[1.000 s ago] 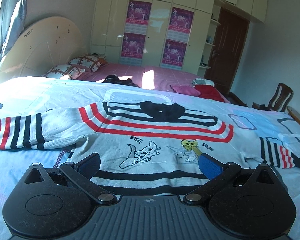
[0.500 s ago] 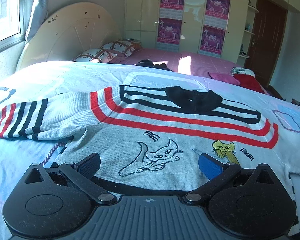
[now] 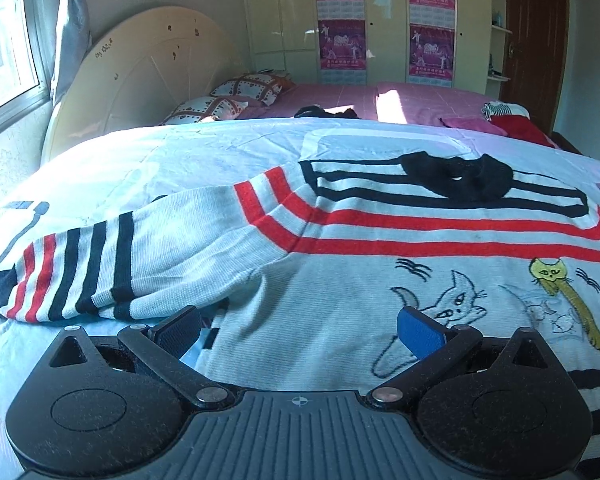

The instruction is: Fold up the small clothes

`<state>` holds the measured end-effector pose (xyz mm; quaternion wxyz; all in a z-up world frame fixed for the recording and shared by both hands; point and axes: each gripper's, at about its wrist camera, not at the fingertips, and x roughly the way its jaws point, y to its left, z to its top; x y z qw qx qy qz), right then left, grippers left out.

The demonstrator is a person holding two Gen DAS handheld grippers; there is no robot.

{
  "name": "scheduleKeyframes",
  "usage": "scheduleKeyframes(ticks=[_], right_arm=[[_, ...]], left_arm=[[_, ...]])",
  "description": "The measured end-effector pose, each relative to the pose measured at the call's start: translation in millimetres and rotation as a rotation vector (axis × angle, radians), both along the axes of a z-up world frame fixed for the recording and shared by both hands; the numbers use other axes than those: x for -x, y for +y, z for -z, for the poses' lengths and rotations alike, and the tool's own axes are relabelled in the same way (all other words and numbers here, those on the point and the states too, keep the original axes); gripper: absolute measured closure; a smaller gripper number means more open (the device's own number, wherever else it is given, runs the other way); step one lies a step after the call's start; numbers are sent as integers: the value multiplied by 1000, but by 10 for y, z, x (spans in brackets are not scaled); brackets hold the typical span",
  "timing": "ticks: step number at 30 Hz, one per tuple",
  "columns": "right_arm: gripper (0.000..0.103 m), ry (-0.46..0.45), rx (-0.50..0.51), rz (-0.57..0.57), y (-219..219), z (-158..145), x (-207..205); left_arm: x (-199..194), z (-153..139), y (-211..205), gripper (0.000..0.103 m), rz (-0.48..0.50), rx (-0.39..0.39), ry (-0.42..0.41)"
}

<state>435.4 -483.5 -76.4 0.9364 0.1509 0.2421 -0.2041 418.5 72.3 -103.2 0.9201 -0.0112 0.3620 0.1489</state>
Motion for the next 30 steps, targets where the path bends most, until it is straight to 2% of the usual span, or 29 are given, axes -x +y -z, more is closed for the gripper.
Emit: scheduleKeyframes(ticks=[5, 9, 13, 18, 19, 20, 21, 22, 23, 24, 25, 26, 28, 29, 30], right_arm=[[95, -52, 113, -155, 924, -344, -184], [95, -66, 110, -323, 1770, -403, -362], [95, -37, 124, -482, 2567, -247, -477], [95, 41, 146, -671, 3315, 69, -474], [94, 69, 169, -724, 3483, 143, -460], [89, 126, 195, -770, 3644, 235, -463], [86, 167, 215, -783, 3719, 306, -465], [83, 147, 243, -773, 3756, 310, -399], [73, 112, 253, -759, 3750, 253, -317], [69, 75, 233, -749, 3698, 181, -238], [68, 49, 201, -745, 3609, 125, -171], [74, 34, 173, -735, 3473, 60, -113], [76, 7, 155, -688, 3242, -40, 20], [76, 1, 149, -655, 3094, -87, 70], [75, 0, 143, -630, 2987, -119, 129]], left_arm=[[4, 27, 386, 0, 7, 27, -15], [95, 21, 657, 0, 16, 30, -29], [180, 26, 914, 0, 13, 53, -30], [193, 27, 1117, 0, 6, 105, -45], [171, 27, 1111, 0, 9, 108, -44], [145, 31, 1098, 0, 11, 109, -41], [107, 34, 1077, 0, 19, 114, -36], [68, 32, 1036, 0, 33, 129, -37], [35, 28, 995, 0, 46, 144, -40], [-3, 21, 923, 0, 65, 165, -43], [-37, 20, 863, 0, 89, 189, -46], [-94, 23, 761, 0, 125, 228, -51], [-191, 31, 581, 1, 181, 304, -62], [-248, 34, 458, 3, 212, 343, -66], [-320, 49, 298, 12, 253, 394, -74]])
